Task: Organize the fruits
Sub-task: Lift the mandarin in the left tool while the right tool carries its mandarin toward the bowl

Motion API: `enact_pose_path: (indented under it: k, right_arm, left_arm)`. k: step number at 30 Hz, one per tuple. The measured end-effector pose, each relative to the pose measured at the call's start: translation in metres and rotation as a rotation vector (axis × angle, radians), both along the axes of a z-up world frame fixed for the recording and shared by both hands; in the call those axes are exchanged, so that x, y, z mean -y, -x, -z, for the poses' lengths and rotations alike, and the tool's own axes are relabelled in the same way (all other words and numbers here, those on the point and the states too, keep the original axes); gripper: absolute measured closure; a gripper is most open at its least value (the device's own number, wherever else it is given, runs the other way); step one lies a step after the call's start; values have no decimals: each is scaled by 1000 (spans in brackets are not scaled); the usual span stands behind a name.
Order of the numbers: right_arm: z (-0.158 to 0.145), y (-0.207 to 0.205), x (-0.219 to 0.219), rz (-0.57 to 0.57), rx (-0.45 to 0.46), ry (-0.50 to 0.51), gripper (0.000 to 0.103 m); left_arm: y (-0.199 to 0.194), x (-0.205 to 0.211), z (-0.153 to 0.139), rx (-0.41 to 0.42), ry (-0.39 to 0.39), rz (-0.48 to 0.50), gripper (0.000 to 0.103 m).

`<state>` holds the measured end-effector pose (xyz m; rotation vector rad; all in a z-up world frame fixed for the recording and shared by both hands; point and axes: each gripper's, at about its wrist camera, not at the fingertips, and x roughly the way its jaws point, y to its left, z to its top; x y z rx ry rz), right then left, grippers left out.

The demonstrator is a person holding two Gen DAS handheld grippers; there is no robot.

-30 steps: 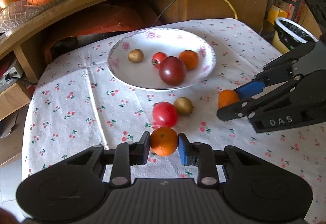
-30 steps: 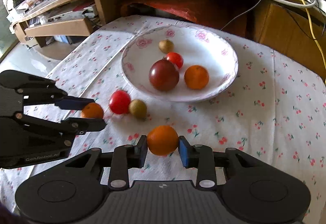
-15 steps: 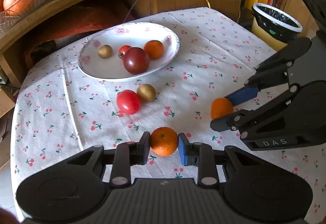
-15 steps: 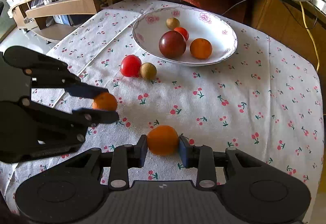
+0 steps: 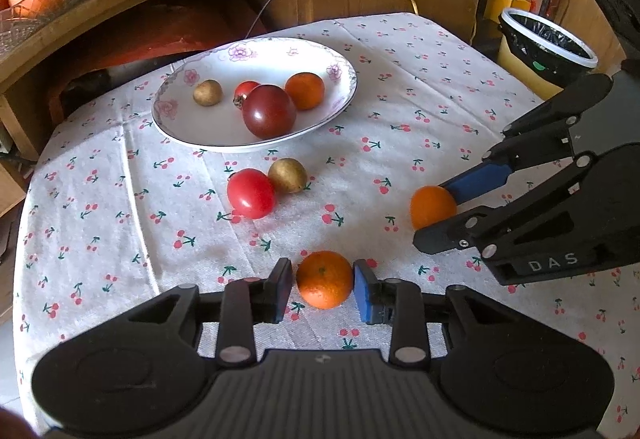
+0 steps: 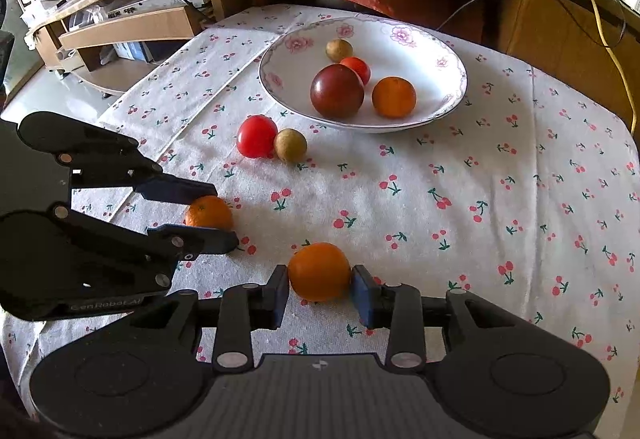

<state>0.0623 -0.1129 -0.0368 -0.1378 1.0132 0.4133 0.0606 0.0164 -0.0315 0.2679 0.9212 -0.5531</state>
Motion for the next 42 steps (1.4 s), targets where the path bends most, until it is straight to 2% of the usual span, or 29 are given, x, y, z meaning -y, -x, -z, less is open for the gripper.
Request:
enact_pose_path:
  k: [11, 17, 25, 28, 37, 42]
  right_arm:
    - [-1, -2, -7, -17, -11, 44, 75]
    - [-1, -2, -5, -5, -26, 36, 75]
    - [-1, -1, -4, 12, -42, 18, 75]
    - [-2, -3, 2, 32, -60, -13, 75]
    - [-4, -1, 12, 68, -63, -17, 75]
    - [-17, -4, 19, 92, -44, -31, 74]
  left_arm:
    - [4, 11, -2, 5, -54, -16, 66]
    - [5, 20, -3, 1, -97, -46, 67]
    - [0, 28, -4, -31, -112, -97, 67]
    - [-1, 32, -4, -27, -124, -104, 67]
    - [-5, 46, -4, -22, -156, -127, 67]
    - [-8, 51, -18, 4, -160, -164, 67]
